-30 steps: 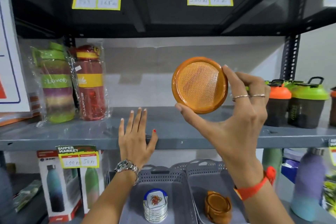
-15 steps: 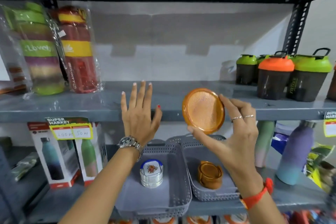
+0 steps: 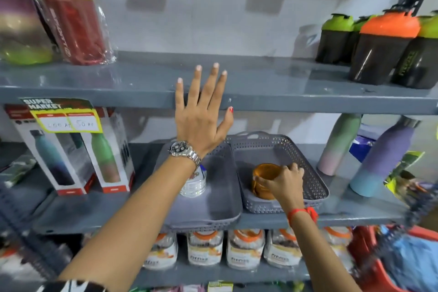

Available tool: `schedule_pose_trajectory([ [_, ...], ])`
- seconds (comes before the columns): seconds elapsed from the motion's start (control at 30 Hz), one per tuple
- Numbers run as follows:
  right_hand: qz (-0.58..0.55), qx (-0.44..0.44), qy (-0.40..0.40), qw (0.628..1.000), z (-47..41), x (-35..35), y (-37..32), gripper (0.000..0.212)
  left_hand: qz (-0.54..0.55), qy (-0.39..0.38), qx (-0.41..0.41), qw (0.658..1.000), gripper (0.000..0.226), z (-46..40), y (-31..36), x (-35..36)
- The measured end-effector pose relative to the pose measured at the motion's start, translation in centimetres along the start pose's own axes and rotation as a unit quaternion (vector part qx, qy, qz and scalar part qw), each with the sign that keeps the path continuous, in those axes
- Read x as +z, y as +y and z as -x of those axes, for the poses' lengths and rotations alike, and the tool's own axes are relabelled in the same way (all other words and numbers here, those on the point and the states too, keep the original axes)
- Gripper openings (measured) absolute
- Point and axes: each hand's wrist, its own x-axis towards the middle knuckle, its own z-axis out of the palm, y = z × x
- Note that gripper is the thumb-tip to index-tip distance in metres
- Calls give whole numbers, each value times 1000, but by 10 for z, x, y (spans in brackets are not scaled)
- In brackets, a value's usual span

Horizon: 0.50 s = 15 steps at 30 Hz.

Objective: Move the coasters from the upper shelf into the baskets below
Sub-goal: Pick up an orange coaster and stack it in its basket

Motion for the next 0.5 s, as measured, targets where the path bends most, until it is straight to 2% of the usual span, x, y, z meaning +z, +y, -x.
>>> schedule_pose_trajectory([
  [0.13, 41, 50, -50, 997, -12, 23, 13, 74, 2, 13, -10, 1000, 58, 1, 2, 2],
  [0.23, 58, 59, -76, 994, -19, 33, 15, 67, -3, 17, -9, 1000, 57, 1, 2, 2],
  [0.37, 102, 66, -100, 987, -26, 40, 13, 67, -10, 23, -7, 1000, 58, 3, 1, 5],
  [0.5, 154, 64, -124, 978, -30, 43, 9, 57, -15, 29, -10, 999, 59, 4, 1, 7],
])
